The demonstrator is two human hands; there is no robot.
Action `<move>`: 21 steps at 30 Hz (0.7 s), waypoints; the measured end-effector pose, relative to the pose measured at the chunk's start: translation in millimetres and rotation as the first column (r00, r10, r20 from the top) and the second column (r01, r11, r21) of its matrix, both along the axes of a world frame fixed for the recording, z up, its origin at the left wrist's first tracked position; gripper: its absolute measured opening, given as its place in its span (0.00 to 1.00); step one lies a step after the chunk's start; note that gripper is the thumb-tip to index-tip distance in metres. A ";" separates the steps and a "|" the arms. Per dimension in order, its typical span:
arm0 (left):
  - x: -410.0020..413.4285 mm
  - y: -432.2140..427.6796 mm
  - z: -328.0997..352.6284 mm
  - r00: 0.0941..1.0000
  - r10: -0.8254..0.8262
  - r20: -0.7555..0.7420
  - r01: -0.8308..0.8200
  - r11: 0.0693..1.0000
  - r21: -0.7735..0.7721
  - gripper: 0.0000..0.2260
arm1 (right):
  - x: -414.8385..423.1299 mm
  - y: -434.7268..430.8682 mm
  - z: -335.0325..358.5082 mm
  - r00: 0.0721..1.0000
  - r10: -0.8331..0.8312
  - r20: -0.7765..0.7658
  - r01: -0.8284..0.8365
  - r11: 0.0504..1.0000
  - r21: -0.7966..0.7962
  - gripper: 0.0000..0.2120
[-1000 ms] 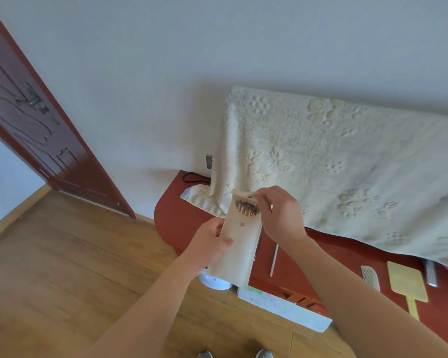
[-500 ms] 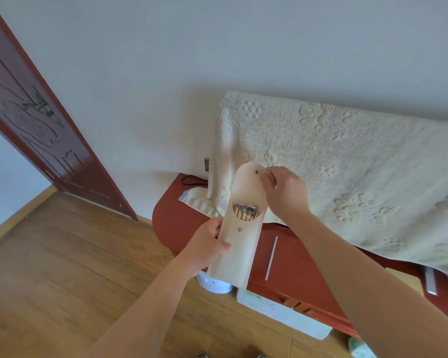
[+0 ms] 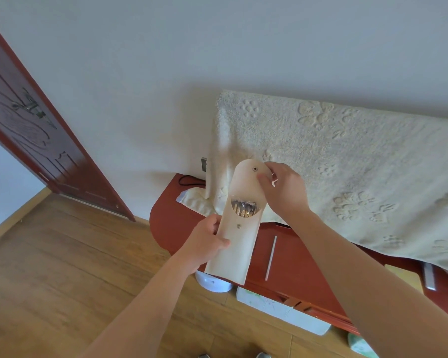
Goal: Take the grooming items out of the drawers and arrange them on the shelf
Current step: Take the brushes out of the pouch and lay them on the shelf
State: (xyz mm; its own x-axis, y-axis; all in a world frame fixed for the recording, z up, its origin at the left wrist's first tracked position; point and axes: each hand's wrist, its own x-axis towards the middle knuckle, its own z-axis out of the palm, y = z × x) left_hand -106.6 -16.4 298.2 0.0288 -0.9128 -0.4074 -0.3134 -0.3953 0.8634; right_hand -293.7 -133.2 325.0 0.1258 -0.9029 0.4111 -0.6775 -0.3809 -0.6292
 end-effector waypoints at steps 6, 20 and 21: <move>-1.8 -11.8 -1.6 0.999 -0.002 -0.032 0.002 1.000 0.011 0.18 | -9.0 2.4 1.0 1.000 -0.028 0.013 0.029 0.998 -0.052 0.22; -1.4 -29.2 -6.8 0.991 0.030 -0.131 -0.023 0.998 0.051 0.19 | -0.5 27.8 -27.6 0.984 0.084 -0.160 -0.101 0.989 -0.105 0.06; -1.1 -29.8 -7.2 0.991 0.026 -0.128 -0.020 0.999 0.050 0.19 | 0.5 27.2 -28.4 0.983 0.086 -0.165 -0.103 0.990 -0.097 0.05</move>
State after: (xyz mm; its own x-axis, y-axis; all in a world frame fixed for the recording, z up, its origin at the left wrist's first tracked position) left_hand -107.6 -46.2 291.0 -0.0062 -0.8914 -0.4532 -0.1910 -0.4438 0.8755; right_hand -293.2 -106.0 296.6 0.2802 -0.8367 0.4706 -0.7243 -0.5060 -0.4684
